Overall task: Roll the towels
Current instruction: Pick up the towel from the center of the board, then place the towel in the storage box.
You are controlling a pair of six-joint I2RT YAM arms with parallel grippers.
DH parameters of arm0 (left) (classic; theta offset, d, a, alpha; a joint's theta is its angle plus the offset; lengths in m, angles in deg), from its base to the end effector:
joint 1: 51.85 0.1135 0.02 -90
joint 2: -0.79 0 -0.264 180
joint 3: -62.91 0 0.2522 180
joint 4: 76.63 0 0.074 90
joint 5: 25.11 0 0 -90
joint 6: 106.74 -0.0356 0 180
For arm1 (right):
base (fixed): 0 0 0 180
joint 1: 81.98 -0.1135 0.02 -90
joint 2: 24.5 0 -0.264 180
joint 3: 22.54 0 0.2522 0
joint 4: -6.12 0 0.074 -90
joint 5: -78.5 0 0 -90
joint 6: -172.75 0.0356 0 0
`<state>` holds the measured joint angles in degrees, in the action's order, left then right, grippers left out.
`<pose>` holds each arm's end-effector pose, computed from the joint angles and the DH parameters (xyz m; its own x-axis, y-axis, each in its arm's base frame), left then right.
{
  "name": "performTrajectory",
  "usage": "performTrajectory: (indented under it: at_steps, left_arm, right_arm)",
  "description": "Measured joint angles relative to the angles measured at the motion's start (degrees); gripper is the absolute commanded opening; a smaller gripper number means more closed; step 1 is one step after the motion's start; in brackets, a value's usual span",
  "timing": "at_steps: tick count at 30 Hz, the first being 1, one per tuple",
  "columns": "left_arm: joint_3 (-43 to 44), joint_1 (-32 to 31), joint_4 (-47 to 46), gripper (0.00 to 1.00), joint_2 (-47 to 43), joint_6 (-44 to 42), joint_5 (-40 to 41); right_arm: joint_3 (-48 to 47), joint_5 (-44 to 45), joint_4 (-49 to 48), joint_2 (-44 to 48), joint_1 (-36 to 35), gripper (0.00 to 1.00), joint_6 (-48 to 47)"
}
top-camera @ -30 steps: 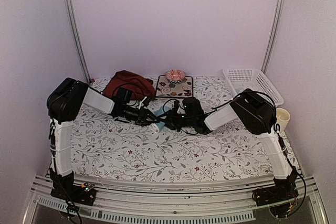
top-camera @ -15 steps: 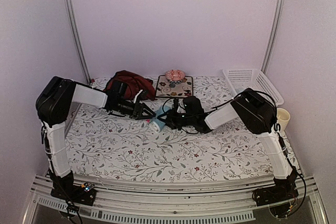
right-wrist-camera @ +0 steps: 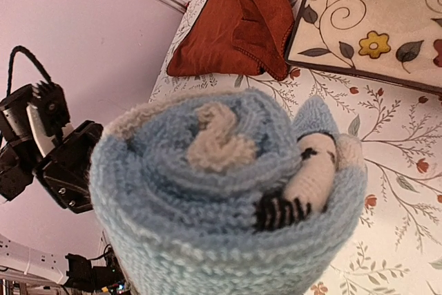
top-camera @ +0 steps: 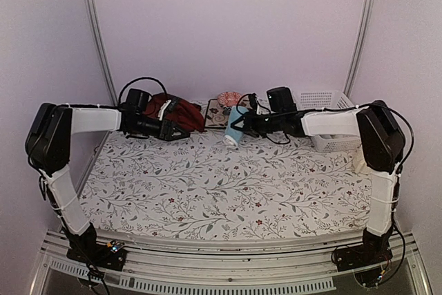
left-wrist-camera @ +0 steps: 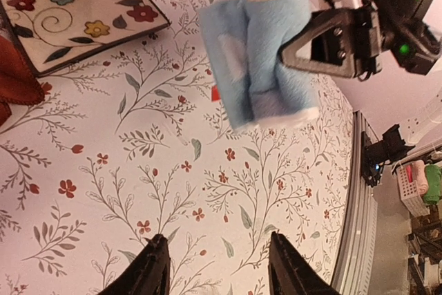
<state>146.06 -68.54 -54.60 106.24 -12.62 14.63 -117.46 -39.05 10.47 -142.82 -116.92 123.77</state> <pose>0.3685 -0.1391 0.2046 -0.7187 0.1675 -0.6749 0.6606 0.4676 -0.5873 0.3760 0.2827 0.1966 -0.8415 0.1220 -0.5264 -0.3858 0.5465 0.7433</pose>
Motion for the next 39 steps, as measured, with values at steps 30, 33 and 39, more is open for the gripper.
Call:
performTrajectory:
  at_steps: [30,33,39]
  left_arm:
    - [-3.56,-0.07,6.1,0.49,2.03,-7.41,-1.51]
    - [-3.58,-0.09,6.1,0.49,2.99,-7.43,-1.68]
    - [-3.76,-0.13,6.14,0.49,4.2,-7.54,-1.86]
  right_arm:
    - [2.12,34.58,38.91,28.06,23.76,0.12,-30.36]
    - [1.99,36.37,39.58,24.65,23.76,0.11,-31.26]
    - [0.68,36.0,41.4,16.83,23.76,0.09,-33.0]
